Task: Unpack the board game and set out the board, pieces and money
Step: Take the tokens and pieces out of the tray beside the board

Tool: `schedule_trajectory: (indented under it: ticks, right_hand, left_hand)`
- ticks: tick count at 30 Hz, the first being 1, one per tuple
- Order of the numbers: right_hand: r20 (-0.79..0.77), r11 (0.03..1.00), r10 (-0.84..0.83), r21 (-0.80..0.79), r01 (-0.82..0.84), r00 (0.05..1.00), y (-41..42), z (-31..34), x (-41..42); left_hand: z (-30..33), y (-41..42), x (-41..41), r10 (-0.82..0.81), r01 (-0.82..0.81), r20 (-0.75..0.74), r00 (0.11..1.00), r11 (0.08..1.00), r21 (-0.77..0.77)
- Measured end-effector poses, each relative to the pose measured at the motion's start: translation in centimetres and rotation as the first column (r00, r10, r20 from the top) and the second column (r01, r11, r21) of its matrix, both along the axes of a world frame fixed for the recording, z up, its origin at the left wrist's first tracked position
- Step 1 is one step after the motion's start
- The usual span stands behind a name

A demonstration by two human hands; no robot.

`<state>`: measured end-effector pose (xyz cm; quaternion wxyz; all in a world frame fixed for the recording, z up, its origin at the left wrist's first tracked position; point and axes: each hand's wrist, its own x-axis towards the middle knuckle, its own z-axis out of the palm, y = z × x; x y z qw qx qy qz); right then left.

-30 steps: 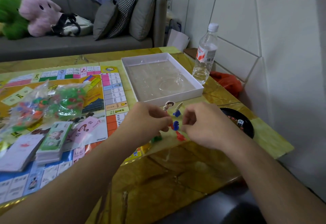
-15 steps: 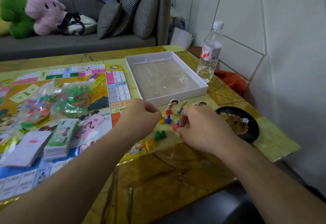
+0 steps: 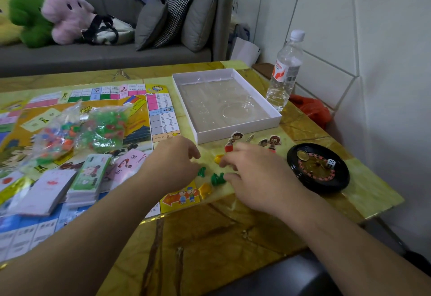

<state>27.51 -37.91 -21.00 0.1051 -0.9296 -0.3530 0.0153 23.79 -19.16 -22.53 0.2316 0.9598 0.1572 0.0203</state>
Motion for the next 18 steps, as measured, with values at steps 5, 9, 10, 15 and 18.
schedule_trajectory:
  ticks: [5, 9, 10, 15, 18]
  right_hand:
    - [0.071, 0.998, 0.045, -0.039, -0.043, 0.996, 1.8, -1.5, -0.1]
    - [0.060, 0.997, 0.061, -0.041, -0.058, 0.996, 2.4, -1.5, -0.4]
    - [0.055, 0.997, 0.064, -0.038, -0.062, 0.996, 2.4, -1.4, -0.5]
    - [0.052, 0.999, 0.030, 0.038, -0.032, 0.998, 2.4, -0.9, -0.8]
    - [0.109, 0.996, 0.033, 0.077, -0.041, 0.994, 2.7, -1.1, -0.2]
  left_hand:
    - [-0.9, -0.1, 0.1, 0.006, -0.006, -0.008, 1.000, 1.000, 0.009]
    - [-1.3, 0.1, 0.0, 0.025, -0.024, 0.042, 0.999, 0.999, -0.022]
    - [-1.3, 0.2, 0.0, 0.033, -0.031, 0.070, 0.997, 0.999, -0.038]
    - [-0.9, 0.5, 0.1, 0.044, -0.014, 0.130, 0.990, 0.975, -0.223]
    - [-0.6, 0.6, 0.2, 0.003, 0.023, 0.114, 0.993, 0.975, -0.223]
